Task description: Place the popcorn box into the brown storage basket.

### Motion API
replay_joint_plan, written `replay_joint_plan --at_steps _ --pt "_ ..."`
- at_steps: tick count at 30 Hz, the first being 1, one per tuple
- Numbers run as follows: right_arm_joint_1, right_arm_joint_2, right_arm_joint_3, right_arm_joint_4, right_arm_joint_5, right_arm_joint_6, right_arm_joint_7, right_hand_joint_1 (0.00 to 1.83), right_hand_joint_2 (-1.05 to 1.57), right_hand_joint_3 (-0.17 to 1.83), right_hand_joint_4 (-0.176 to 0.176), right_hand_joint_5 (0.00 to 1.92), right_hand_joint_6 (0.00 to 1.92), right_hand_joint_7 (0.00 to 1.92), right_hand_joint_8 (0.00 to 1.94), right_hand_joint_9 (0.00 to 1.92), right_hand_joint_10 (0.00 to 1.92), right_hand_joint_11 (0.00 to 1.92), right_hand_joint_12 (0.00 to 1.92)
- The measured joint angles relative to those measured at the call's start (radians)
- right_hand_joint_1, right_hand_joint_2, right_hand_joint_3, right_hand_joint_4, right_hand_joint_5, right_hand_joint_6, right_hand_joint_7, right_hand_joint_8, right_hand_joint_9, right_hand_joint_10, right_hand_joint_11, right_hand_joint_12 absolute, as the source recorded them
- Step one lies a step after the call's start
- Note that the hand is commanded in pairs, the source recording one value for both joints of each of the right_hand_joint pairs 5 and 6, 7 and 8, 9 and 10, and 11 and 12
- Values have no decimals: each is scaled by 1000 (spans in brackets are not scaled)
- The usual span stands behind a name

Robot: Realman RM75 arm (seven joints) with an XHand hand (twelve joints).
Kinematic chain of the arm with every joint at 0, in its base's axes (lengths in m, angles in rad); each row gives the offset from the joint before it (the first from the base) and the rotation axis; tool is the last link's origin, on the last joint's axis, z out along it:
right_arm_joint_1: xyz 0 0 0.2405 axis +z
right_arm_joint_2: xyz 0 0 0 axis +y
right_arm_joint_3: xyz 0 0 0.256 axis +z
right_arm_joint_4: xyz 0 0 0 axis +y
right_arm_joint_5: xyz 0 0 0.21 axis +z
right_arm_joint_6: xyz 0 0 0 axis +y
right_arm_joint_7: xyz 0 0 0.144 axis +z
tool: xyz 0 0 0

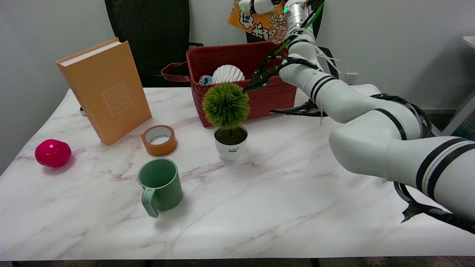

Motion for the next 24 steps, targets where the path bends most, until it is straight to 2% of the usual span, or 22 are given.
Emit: replay_joint_plan --at_steps 1,5,9,24 --pt "1 0 0 -1 -2 -2 -3 915 -162 143 0 0 0 0 0 0 0 0 0" --pt "1 3 0 -4 -12 -19 -15 779 -128 -175 0 0 0 0 0 0 0 0 0" --pt "1 7 -1 -4 -26 -35 -25 686 -77 -175 0 0 0 0 0 0 0 0 0" --pt "-16 28 -2 20 -54 -59 -39 617 -12 -175 0 0 0 0 0 0 0 0 0"
